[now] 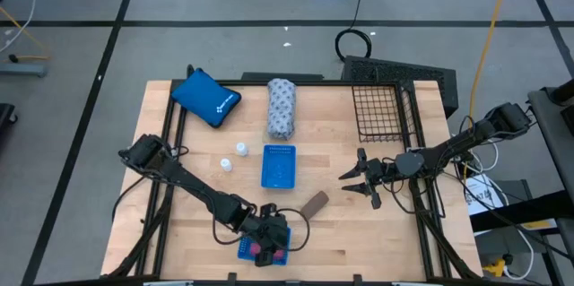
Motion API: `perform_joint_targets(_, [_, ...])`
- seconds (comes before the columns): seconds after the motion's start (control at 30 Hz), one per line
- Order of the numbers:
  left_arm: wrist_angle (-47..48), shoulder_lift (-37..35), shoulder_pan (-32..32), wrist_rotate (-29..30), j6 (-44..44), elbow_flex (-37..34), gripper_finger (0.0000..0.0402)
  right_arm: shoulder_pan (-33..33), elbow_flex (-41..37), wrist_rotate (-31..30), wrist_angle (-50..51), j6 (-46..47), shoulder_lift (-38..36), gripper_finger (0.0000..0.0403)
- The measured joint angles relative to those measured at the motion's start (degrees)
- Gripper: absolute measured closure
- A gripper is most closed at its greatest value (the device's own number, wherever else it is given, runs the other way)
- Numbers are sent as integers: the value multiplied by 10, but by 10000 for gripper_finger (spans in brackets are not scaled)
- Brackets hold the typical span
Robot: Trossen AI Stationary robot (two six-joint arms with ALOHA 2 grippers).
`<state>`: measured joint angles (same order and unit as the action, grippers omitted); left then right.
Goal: Pick & place medical supplies in basket/bin
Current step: Put the brown bandage into the bottom blue basket
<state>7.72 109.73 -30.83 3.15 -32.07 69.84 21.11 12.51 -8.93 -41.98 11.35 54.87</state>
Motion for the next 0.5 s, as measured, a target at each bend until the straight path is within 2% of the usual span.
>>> perform_joint_targets(0.23, [-1, -6, 15, -4, 49, 0, 188, 0, 0, 0, 1, 0, 0, 271])
perform_joint_targets(0.5, [3, -6, 33, -6, 64, 0, 188, 0, 0, 0, 1, 2, 0, 271])
